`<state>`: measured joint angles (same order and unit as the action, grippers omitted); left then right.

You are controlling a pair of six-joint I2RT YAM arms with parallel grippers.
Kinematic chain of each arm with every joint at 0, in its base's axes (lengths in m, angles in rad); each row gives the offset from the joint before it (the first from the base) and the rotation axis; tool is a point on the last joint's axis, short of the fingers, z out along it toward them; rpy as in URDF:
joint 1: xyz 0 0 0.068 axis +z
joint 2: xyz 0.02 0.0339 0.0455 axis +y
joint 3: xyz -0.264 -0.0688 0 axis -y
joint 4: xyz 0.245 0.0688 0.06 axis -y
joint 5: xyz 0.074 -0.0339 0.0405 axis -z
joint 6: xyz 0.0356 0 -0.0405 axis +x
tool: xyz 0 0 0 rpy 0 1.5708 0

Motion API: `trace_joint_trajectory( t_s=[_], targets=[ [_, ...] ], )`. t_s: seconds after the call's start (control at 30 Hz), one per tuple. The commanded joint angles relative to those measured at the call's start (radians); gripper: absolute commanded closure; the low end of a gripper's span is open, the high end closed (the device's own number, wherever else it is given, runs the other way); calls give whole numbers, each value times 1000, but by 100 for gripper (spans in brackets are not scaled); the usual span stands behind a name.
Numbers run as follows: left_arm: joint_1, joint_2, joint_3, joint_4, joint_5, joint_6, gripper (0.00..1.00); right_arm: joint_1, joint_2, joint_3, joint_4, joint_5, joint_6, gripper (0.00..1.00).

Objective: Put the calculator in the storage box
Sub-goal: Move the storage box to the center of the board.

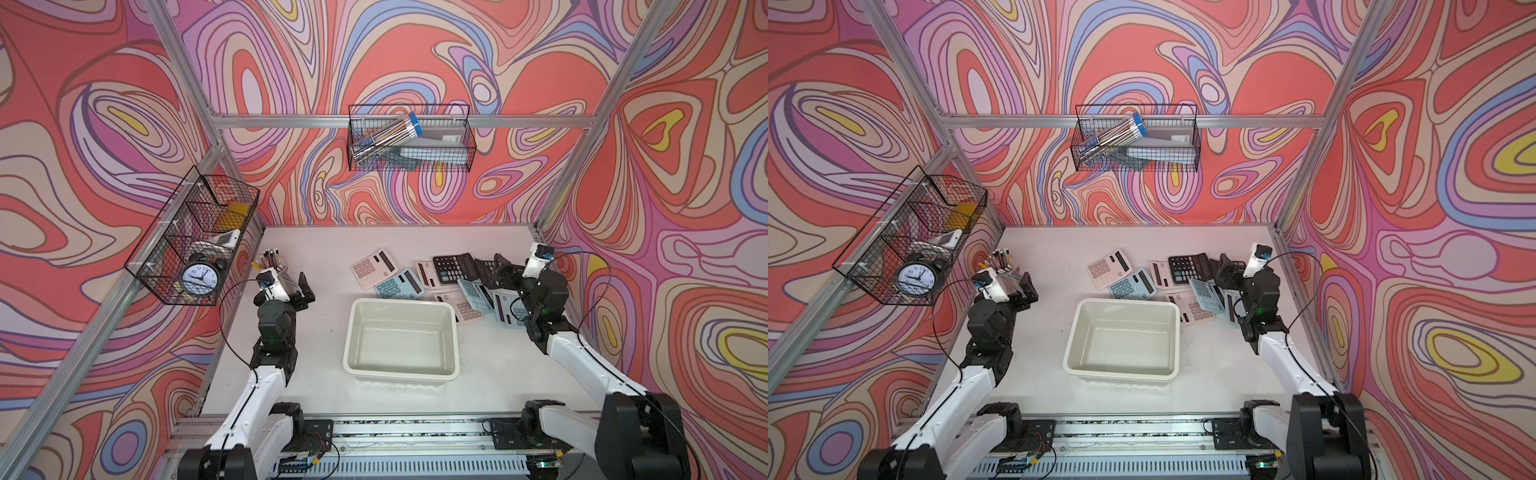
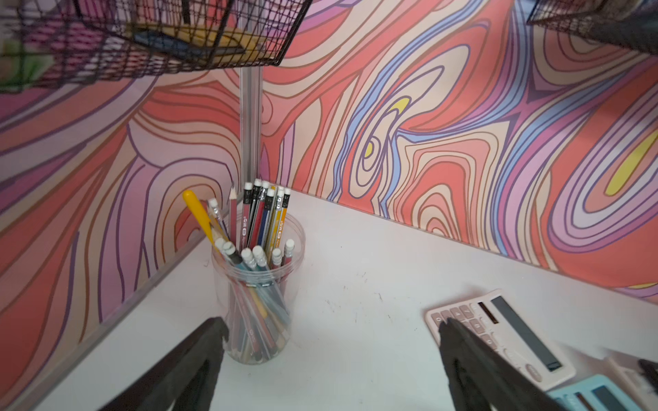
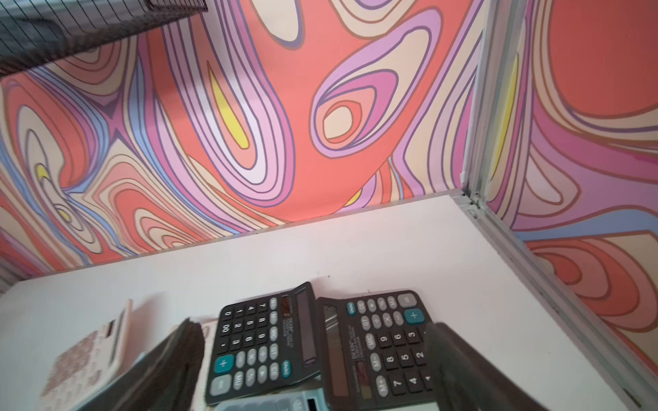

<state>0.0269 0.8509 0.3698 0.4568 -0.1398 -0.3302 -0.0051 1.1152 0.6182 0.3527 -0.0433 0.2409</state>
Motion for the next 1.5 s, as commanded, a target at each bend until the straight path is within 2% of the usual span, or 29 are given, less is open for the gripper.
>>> trace_joint_trajectory(
  t_s=[0.0,0.1,0.2,0.27,0.37,0.47,0.53,0.67,0.73,0.87,1.0,1.13,1.3,1.47],
  targets=[
    [-3,-109,66,-293,72,-210,1,8,-69,74,-316,-121,127,2],
    [-2,-206,85,-406,222,-284,1,7,-108,99,-481,-193,213,2],
    [-4,-266,110,-495,421,-294,1,7,-161,82,-574,-299,257,2],
    [-5,-268,123,-539,533,-299,1,7,-205,49,-589,-380,282,2],
    [-6,-232,75,-480,663,-377,1,7,-231,20,-600,-513,317,3],
    [-4,-180,18,-486,669,-553,1,8,-227,-32,-525,-686,393,5],
    [2,-128,-20,-388,732,-594,1,12,-217,-62,-469,-769,443,6],
    [-1,-24,-36,-283,836,-657,1,77,-188,-61,-489,-808,440,6],
    [-5,-12,-57,-256,856,-679,1,142,-153,-44,-523,-790,424,7],
    [-32,-82,-68,-375,840,-629,1,268,-98,-8,-594,-698,403,9],
    [-87,-170,-63,-534,797,-566,1,355,-85,-4,-623,-682,405,10],
    [-118,-194,-84,-567,778,-564,1,430,-51,13,-634,-681,405,13],
    [-125,-190,-71,-597,737,-543,1,503,48,56,-604,-679,405,20],
    [-124,-113,-17,-627,705,-505,4,554,143,105,-524,-675,431,22]
  ],
)
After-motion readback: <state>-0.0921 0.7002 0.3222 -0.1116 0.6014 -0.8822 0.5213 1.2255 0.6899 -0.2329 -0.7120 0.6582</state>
